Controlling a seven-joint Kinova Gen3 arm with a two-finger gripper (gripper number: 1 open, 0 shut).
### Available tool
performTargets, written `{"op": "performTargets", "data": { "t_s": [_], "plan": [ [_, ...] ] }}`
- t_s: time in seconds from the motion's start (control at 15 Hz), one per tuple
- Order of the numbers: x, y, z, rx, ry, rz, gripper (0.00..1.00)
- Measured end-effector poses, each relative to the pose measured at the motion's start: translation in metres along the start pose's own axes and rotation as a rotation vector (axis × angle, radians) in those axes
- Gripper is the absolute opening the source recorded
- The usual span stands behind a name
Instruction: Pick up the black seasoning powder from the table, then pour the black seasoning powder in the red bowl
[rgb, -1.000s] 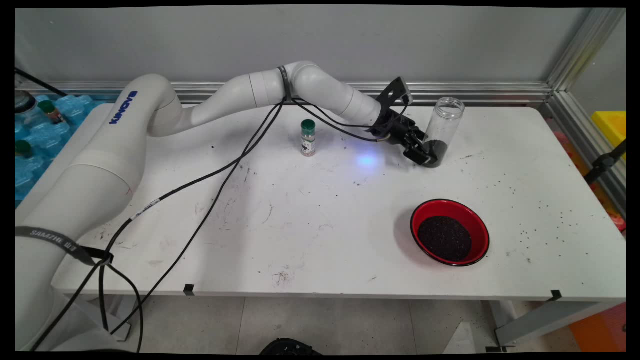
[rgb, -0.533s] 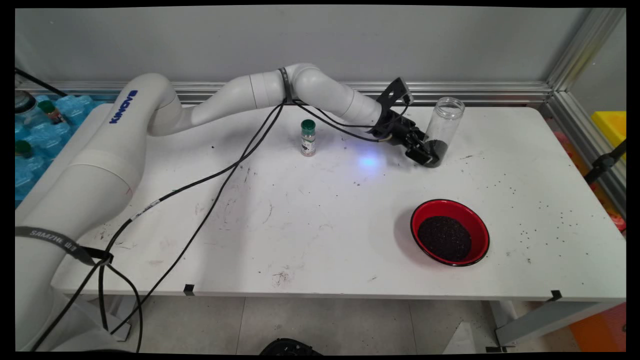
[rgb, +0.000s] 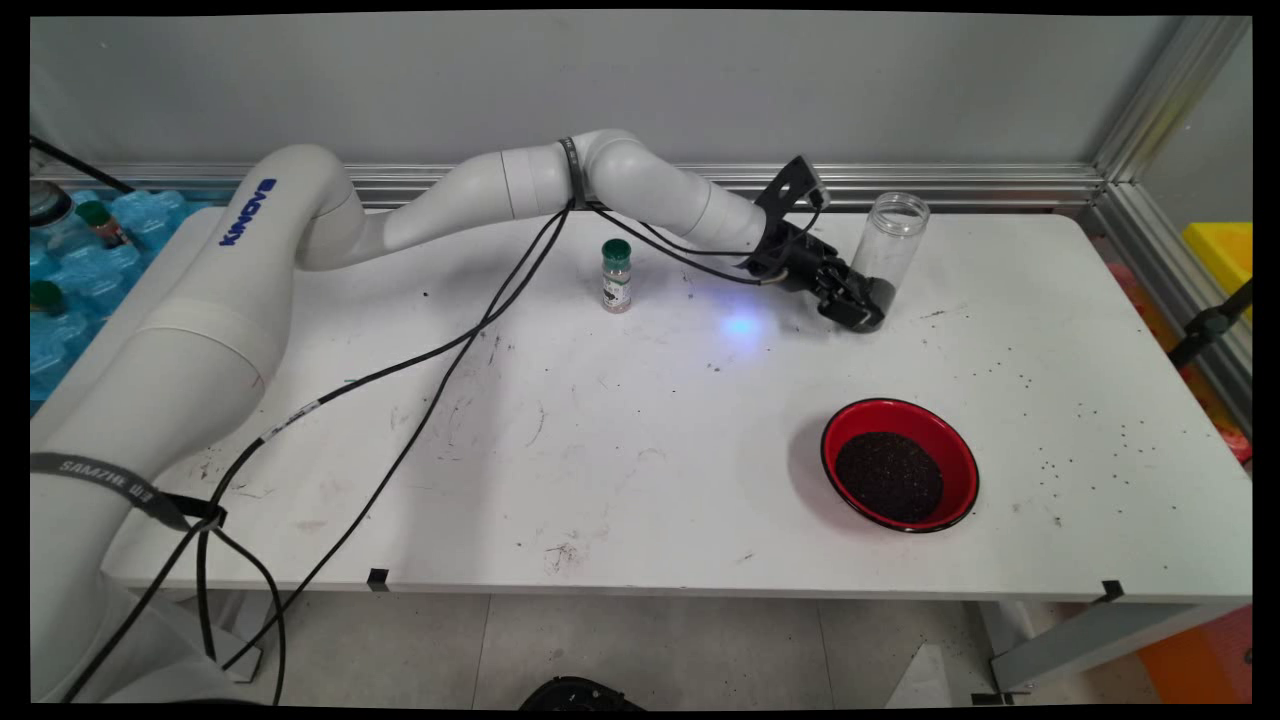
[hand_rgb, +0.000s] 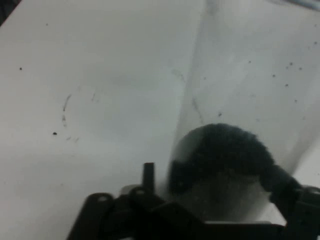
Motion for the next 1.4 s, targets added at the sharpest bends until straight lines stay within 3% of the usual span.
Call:
{"op": "performTargets", "data": {
  "t_s": [0.87,1.4],
  "plan": [
    [0.006,0.006,-0.005,-0.003,0.009,0.024,0.00],
    [0.040,0.020,-0.024,-0.015,0.043,0.086,0.00]
  ]
}}
